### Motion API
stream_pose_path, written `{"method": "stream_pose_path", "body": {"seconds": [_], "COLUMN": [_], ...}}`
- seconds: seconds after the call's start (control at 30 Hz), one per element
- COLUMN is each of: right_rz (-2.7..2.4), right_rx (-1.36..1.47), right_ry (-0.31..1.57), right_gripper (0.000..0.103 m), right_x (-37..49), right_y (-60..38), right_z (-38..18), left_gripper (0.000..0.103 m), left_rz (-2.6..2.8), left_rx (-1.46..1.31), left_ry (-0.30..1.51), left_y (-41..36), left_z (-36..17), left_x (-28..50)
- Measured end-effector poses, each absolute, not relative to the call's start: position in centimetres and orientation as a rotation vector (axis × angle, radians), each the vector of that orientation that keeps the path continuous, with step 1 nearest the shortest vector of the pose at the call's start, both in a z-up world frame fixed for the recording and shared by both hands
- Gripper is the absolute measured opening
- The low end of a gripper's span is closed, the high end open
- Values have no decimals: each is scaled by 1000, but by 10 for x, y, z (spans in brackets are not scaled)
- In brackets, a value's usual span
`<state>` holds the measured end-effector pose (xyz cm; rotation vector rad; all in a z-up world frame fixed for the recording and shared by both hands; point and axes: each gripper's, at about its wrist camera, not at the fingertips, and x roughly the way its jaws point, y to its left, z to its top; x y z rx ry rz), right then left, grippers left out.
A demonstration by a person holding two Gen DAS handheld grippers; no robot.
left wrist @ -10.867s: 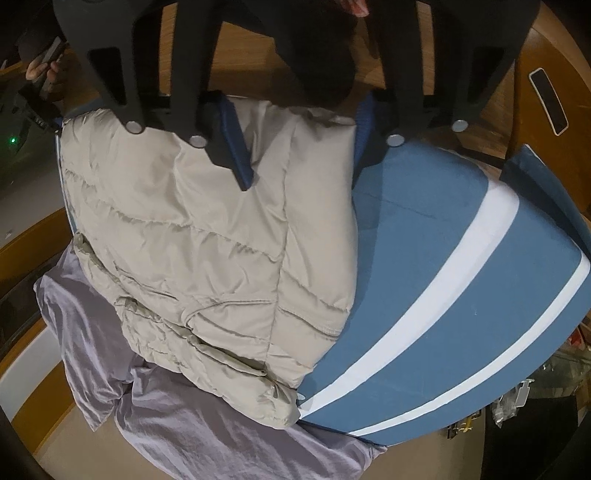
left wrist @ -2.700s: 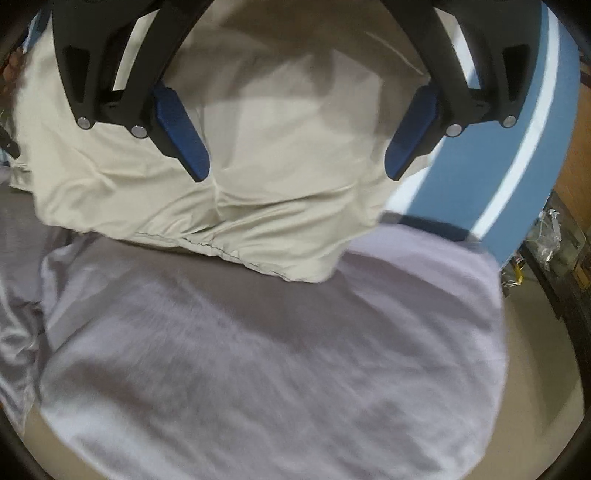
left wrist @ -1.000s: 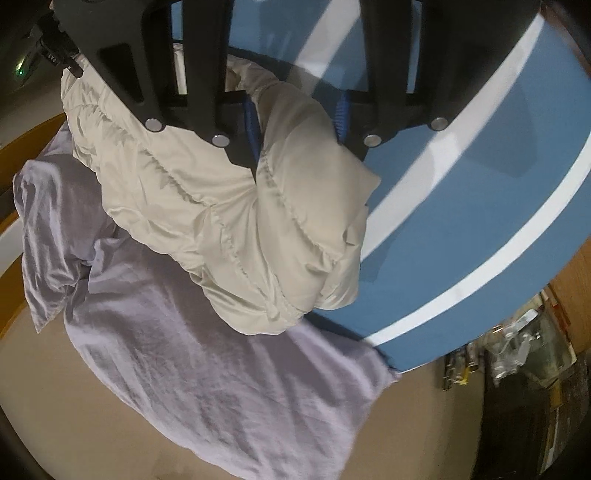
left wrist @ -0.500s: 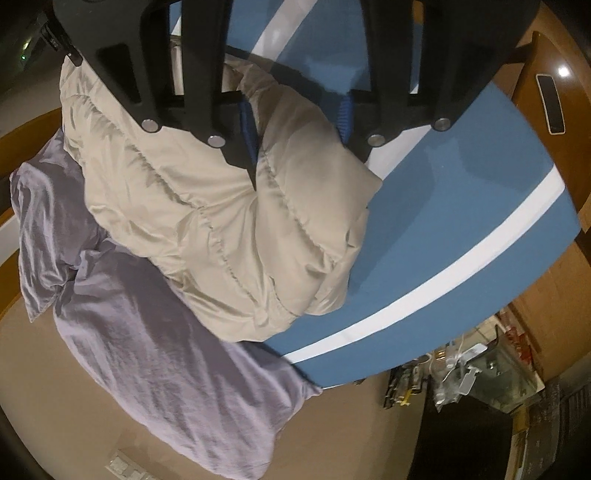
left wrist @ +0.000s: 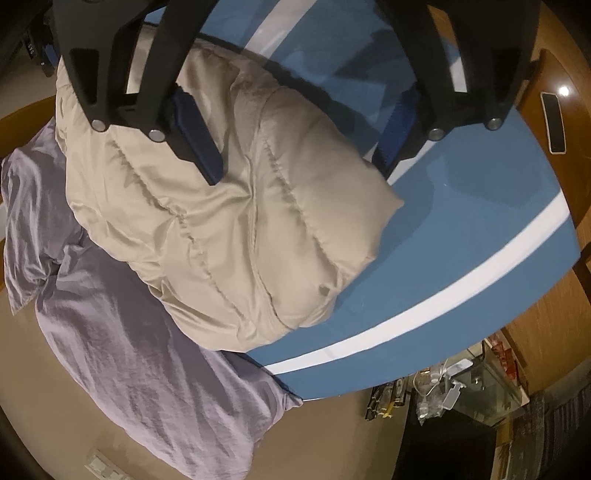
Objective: Fold large clothes
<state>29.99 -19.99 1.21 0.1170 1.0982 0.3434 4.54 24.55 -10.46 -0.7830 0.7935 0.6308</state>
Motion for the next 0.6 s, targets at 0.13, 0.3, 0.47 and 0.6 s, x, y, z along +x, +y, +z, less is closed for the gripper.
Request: {"method": "stream_pose_path", "body": {"seconds": [0.13, 0.3, 0.47, 0.6], "right_rz": [434, 491, 495, 487], "right_rx": [22, -52, -99, -170], "right_ry": [1093, 1086, 1043, 1019], "right_gripper": [68, 69, 74, 81], "right_x": [295, 286, 273, 260], "right_y": [-154, -115, -99, -87], "right_z": [10, 4, 0, -11], "left_gripper": [88, 90, 90, 90], "left_rz": [647, 659, 663, 665], "left_rx": [-813, -833, -871, -917], "left_ry": [789, 778, 762, 746], "left_y": [247, 249, 251, 254], "left_z": [-110, -113, -117, -122], "left_x": [51, 59, 65, 68]}}
